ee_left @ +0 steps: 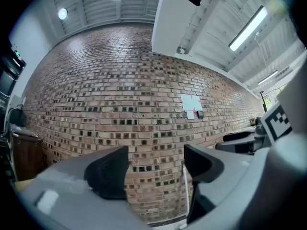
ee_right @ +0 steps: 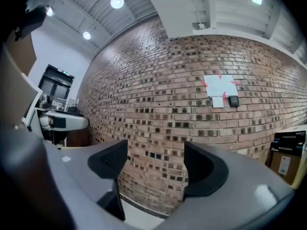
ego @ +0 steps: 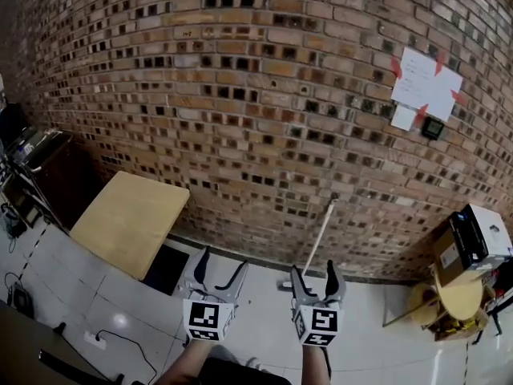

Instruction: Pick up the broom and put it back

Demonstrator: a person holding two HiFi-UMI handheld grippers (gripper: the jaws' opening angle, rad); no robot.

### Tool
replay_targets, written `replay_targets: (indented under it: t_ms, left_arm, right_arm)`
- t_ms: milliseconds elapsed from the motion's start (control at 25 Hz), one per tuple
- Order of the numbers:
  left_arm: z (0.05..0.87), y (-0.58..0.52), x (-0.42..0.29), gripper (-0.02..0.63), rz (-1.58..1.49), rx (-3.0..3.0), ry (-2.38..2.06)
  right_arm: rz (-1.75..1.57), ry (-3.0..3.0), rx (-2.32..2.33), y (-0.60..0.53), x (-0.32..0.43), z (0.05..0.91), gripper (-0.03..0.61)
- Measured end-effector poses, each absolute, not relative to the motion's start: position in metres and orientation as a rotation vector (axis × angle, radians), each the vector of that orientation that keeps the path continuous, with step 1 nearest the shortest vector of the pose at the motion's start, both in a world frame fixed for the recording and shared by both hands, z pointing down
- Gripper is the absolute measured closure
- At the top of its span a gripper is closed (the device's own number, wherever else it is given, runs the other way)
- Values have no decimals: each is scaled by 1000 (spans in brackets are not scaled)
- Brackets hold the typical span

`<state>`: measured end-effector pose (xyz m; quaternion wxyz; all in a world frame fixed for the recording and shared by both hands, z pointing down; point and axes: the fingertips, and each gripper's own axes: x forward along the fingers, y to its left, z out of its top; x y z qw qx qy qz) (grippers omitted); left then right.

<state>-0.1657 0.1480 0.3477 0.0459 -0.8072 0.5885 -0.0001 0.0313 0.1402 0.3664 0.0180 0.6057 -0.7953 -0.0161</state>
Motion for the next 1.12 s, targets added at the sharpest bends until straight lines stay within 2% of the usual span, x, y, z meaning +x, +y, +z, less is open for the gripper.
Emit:
replay_targets:
  t_ms: [720, 1120]
  left_arm:
    - [358, -118, -250, 250, 32, -2515, 1734]
    - [346, -168, -227, 253, -26, -2537, 1661]
  right_arm:
    - [-30, -2472, 1931, -96, -58, 371, 215]
    - [-55, -2486, 1904, -166, -52, 350, 216]
